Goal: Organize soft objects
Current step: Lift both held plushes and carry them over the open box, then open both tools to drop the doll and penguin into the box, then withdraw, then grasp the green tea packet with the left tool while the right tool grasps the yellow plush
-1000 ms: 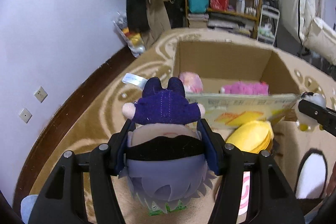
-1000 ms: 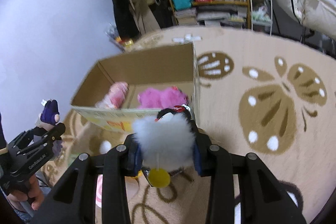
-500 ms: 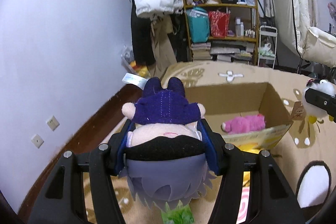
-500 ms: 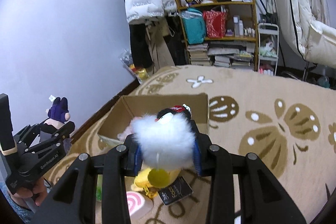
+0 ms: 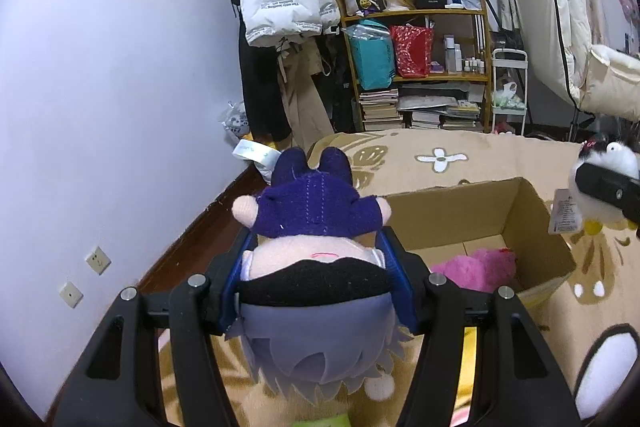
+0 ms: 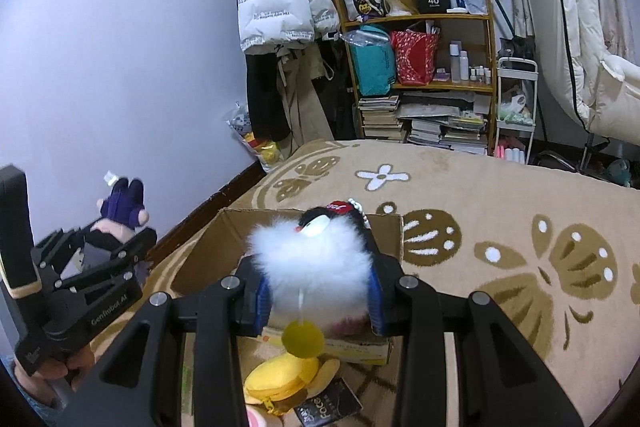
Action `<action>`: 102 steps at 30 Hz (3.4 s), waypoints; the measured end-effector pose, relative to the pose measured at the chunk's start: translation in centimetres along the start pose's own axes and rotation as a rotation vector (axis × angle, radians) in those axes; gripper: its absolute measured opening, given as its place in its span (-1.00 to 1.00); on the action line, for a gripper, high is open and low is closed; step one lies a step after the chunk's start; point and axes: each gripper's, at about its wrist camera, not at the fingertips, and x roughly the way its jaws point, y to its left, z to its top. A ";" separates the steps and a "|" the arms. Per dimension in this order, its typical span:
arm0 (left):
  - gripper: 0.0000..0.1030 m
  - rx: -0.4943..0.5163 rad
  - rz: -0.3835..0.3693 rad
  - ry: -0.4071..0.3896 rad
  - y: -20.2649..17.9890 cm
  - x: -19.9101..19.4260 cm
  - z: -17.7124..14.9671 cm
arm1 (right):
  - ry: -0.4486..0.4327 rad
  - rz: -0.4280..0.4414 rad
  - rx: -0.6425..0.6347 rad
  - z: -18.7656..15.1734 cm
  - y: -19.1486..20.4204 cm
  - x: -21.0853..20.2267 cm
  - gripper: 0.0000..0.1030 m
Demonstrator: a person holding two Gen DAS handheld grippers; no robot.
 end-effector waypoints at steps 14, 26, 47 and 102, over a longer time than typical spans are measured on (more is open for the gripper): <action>0.18 0.033 -0.047 0.075 -2.5 5.9 -0.1 | 0.091 0.004 -0.013 -1.7 -1.3 6.1 -0.21; 0.25 -0.011 -0.157 0.161 -2.9 8.6 -1.1 | 0.153 0.026 0.017 -3.1 -1.9 8.3 -0.16; 0.83 -0.001 -0.141 0.197 -2.9 8.6 -1.0 | 0.143 0.032 0.055 -3.0 -2.2 7.4 0.26; 0.87 -0.128 -0.063 0.614 1.6 5.2 -12.1 | 0.361 0.069 0.095 -10.2 1.3 7.1 0.99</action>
